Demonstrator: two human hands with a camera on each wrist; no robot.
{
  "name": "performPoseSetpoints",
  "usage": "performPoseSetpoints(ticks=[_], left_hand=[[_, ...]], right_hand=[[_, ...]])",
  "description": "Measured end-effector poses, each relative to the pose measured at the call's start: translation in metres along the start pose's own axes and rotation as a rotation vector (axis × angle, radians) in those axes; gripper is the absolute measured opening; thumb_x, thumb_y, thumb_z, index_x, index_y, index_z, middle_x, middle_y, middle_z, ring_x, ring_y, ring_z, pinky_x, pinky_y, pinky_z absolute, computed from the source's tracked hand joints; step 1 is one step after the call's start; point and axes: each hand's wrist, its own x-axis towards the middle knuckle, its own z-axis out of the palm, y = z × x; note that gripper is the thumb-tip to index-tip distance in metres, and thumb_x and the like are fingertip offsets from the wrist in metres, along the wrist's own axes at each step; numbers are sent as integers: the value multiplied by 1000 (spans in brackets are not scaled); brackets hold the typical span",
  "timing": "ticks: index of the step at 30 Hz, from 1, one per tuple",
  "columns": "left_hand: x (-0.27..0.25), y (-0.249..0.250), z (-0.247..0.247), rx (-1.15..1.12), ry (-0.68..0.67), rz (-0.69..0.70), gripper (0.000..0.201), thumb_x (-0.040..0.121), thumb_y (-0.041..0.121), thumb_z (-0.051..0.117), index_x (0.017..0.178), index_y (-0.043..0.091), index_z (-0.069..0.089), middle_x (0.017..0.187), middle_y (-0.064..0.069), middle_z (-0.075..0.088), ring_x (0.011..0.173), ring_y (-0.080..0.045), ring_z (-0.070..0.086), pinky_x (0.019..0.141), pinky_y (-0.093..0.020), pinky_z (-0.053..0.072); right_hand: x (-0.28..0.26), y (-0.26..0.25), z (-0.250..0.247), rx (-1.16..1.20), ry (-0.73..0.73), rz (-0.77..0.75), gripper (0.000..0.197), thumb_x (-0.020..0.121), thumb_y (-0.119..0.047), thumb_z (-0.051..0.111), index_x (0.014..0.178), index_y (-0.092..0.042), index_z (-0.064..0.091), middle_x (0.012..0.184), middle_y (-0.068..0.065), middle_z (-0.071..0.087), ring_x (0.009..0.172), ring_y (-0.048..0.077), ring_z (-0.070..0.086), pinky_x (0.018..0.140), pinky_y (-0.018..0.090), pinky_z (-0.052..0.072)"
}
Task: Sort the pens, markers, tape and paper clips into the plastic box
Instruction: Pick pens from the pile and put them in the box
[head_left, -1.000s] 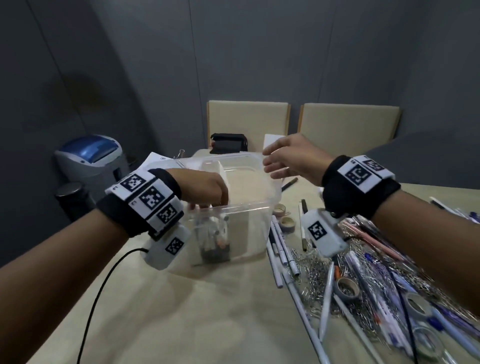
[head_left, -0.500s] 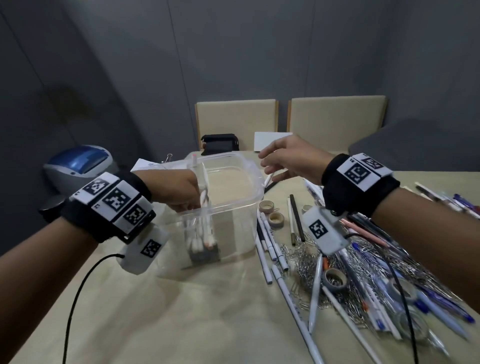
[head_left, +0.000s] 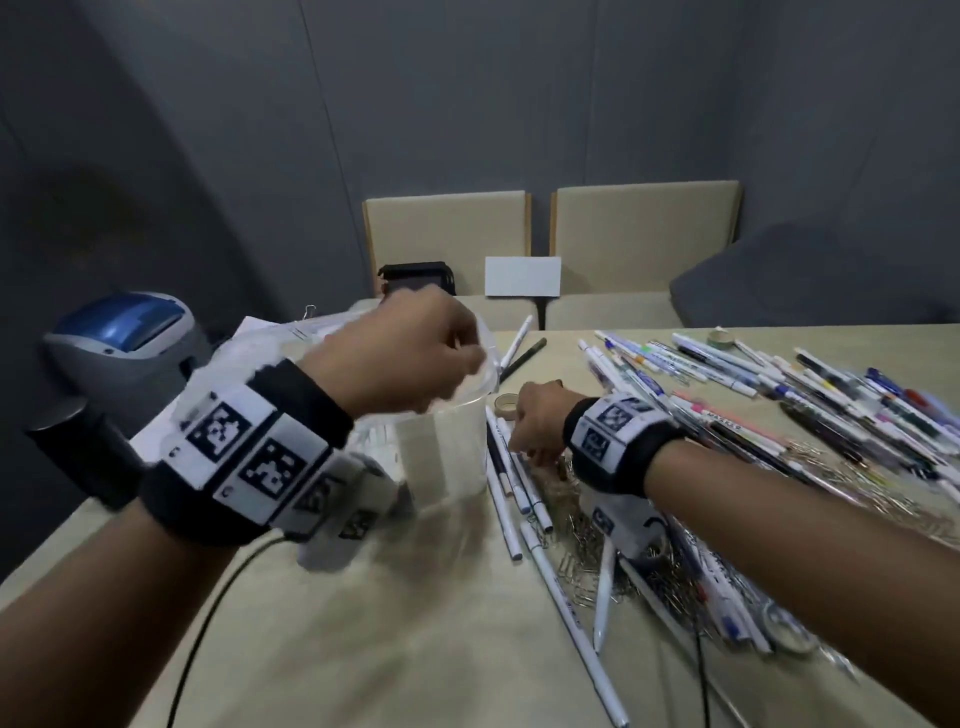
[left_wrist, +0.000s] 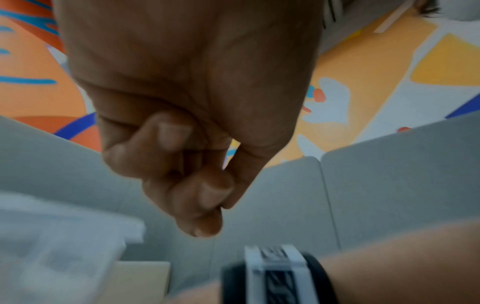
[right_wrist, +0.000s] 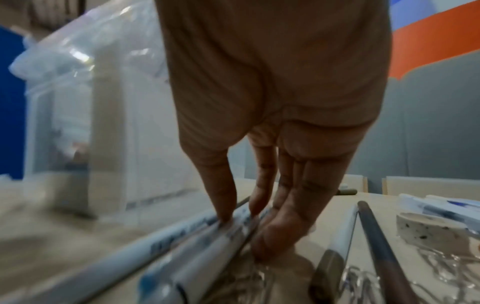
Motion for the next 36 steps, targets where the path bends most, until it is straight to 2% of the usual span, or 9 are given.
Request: performPoseSetpoints(ticks=[4,8,12,16,19,23,26,30,36], left_hand=[[-13,23,44,-23,-116,71,22,91,19,53,72,16,65,61,-1,65,39,-10,55,45,-27,49],[-15,13,92,18,-238,23,20,90,9,46,74,17,55,61,0,60,40,-12,58,45,-28,54],[-5,-2,129,205,-247,-108,10,92,10,46,96,10,55,80,-4,50,63,-20,52,53,-27,43],[9,-17,152,260,-299,-176,19,96,19,45,106,6,54,107,-15,56,84,-27,55,68,-31,42],[14,-19,159,240,-295,-187,22,98,26,47,104,6,53,101,-13,55,86,-27,56,67,-31,40],[17,-15,161,203,-294,-243,26,96,29,52,106,5,55,100,-12,58,81,-25,54,67,-30,43],[14,-12,159,149,-287,-282,18,92,24,54,96,6,53,90,-9,57,75,-23,55,59,-26,43],[-1,-10,148,33,-184,-362,25,88,29,61,91,8,47,77,-4,48,62,-14,49,47,-23,34],[-33,7,146,-59,-170,-358,22,87,27,58,78,12,44,78,-5,57,65,-17,57,59,-28,49]], right_hand=[[-2,-4,17,-67,72,-32,26,87,-11,57,68,-12,41,93,11,50,93,25,56,76,32,45],[2,-1,18,-110,63,-44,12,89,-17,54,94,-7,54,107,17,61,103,34,61,84,37,49],[-8,1,12,-109,22,-26,22,79,-7,68,75,-11,47,91,10,56,83,27,58,59,27,44],[-24,11,-5,-51,-30,16,17,83,-5,63,75,-10,49,87,12,64,81,28,63,73,36,54],[-38,25,-22,27,-78,21,10,89,-8,59,82,-1,57,73,10,66,67,24,61,66,34,54],[-59,48,-35,243,-161,71,9,94,5,45,98,5,53,107,23,62,79,26,65,83,45,57],[-76,64,-36,384,-168,109,13,91,8,37,92,1,48,95,23,51,61,19,49,56,32,48],[-102,83,-24,350,-73,95,6,88,1,44,83,-2,46,67,10,45,47,14,36,42,24,32],[-116,88,15,6,94,57,23,85,-26,67,93,-10,52,83,4,57,55,13,49,43,23,38]])
